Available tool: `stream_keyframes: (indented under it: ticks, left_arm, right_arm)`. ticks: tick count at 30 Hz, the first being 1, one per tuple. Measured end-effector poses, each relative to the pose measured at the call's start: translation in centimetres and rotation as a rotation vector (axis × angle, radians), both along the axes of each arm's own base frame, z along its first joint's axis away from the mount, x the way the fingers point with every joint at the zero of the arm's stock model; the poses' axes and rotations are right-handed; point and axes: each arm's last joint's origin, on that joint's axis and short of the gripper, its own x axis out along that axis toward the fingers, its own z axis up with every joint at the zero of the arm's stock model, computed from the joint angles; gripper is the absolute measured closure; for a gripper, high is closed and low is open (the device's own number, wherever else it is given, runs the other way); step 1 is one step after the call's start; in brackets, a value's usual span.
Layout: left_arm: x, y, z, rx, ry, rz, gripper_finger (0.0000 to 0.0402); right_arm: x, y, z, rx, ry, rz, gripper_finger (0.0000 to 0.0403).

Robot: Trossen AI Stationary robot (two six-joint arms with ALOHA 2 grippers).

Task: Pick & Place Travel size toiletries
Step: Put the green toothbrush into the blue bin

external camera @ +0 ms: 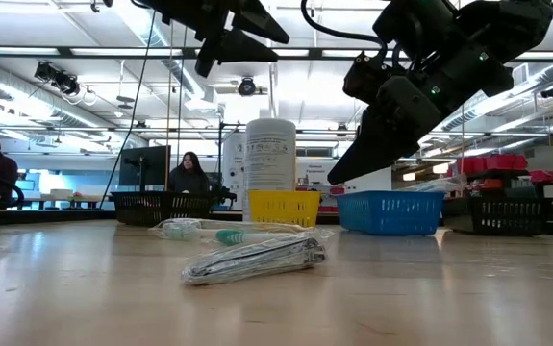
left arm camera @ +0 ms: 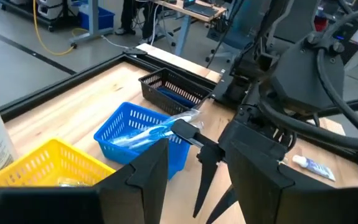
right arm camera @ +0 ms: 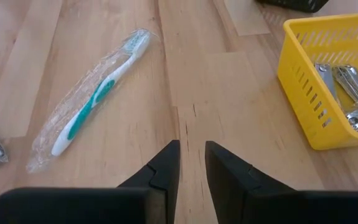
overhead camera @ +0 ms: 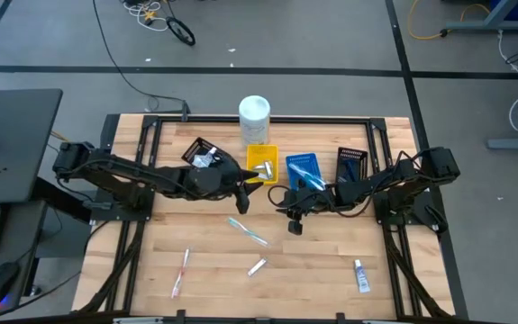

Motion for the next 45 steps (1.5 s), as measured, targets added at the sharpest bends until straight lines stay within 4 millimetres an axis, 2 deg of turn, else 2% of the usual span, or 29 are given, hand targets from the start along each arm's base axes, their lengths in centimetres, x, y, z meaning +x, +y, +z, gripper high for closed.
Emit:
stream_keyframes:
  ticks: [12,19,45]
  left_arm:
    - [0.0,-0.01,0.0,0.12,0.043,-0.034,0.0233]
    - [0.0,-0.01,0.0,0.121,0.043,-0.034,0.0233]
    - [0.0,-0.01,0.0,0.121,0.043,-0.034,0.0233]
  right_arm:
    - [0.0,0.0,0.0,0.0,0.0,0.0,0.0318]
    - [0.04,-0.47,0.12,-0.097,-0.019,-0.106,0.0318]
    - [0.12,-0.41,0.22,-0.087,-0.032,-0.098,0.0318]
